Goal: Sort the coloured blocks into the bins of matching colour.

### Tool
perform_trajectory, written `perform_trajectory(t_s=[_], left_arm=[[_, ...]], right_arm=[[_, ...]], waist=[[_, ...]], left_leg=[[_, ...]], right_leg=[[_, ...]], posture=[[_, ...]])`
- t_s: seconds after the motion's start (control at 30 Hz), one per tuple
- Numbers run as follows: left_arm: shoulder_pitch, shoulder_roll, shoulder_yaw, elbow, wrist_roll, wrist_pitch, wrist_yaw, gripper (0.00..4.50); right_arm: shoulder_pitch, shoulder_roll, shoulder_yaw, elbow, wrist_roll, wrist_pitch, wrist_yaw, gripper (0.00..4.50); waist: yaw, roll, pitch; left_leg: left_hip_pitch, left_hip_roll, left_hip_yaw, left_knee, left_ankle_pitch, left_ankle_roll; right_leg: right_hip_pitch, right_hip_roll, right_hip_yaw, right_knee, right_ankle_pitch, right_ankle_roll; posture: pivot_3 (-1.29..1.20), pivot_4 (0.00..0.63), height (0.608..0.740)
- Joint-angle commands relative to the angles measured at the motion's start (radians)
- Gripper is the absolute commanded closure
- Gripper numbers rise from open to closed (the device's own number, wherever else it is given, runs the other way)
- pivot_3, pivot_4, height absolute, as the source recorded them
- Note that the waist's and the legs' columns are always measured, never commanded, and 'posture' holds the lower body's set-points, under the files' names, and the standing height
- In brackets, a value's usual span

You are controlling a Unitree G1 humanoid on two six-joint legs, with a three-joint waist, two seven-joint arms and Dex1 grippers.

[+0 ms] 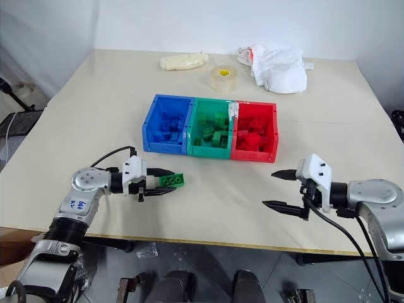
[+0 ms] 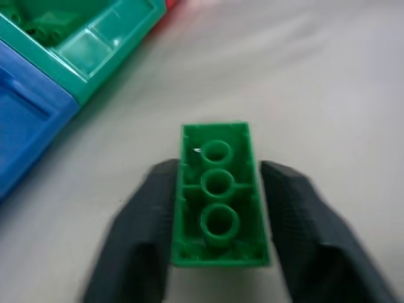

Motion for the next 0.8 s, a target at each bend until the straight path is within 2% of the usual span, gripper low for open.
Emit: perform_trajectory(t_s=[0.03,0.13,0.27,0.5,0.63,0.77,0.8], left_arm=[[-0.060,-0.024,0.005,-0.083,-0.037,0.052,0.015,3.08],[-0.134,-0.060,0.010,-0.081,-0.027,0.065,0.056,3.08],[-0.270,-0.116,0.012,0.025,0.003,0.038,0.121,3.08],[-0.550,-0.240,-0.006,0.441,0.139,-0.100,0.350,3.08],[-0.652,-0.281,-0.003,0.628,0.183,-0.166,0.449,1.76],[-0.687,-0.294,0.011,0.673,0.161,-0.196,0.378,0.52],[-0.687,-0.291,0.021,0.669,0.145,-0.194,0.351,0.52]], right_arm=[[0.017,-0.016,-0.047,-0.048,0.024,0.005,-0.015,0.00],[0.034,-0.012,-0.058,-0.064,0.028,0.012,-0.029,0.00],[0.061,-0.006,-0.074,-0.085,0.035,0.017,-0.050,0.00],[0.092,0.006,-0.085,-0.110,0.045,0.014,-0.088,0.00],[0.103,0.008,-0.088,-0.118,0.049,0.010,-0.104,0.00],[0.108,0.007,-0.090,-0.117,0.051,0.006,-0.109,0.00],[0.106,0.007,-0.089,-0.116,0.051,0.005,-0.110,0.00]], waist=[[0.002,0.000,0.000],[0.004,0.000,0.000],[0.004,0.000,0.000],[0.003,-0.002,0.001],[0.002,-0.003,0.002],[0.003,-0.003,0.002],[0.002,-0.004,0.002]], left_leg=[[0.000,0.000,0.000,0.000,0.000,0.000],[0.000,-0.001,-0.001,0.001,0.000,0.000],[-0.001,-0.004,-0.001,0.001,0.000,0.001],[-0.001,-0.007,0.000,0.000,0.001,0.001],[-0.001,-0.007,0.000,0.000,0.001,0.001],[-0.001,-0.007,0.000,0.000,0.001,0.001],[-0.001,-0.007,0.000,0.000,0.001,0.001]], right_leg=[[0.000,0.000,0.000,0.000,0.000,0.000],[0.000,-0.001,0.000,0.000,0.000,0.001],[0.001,-0.001,0.000,0.000,0.001,0.001],[0.000,0.000,-0.001,0.000,0.001,0.002],[0.000,-0.001,-0.001,0.000,0.001,0.002],[0.000,-0.001,-0.001,0.000,0.001,0.002],[0.000,-0.001,-0.001,0.000,0.001,0.002]], posture=[[0.00,0.150,0.740],[0.00,0.150,0.740],[0.00,0.150,0.740],[0.00,0.150,0.740],[0.00,0.150,0.740],[0.00,0.150,0.740],[0.00,0.150,0.740]])
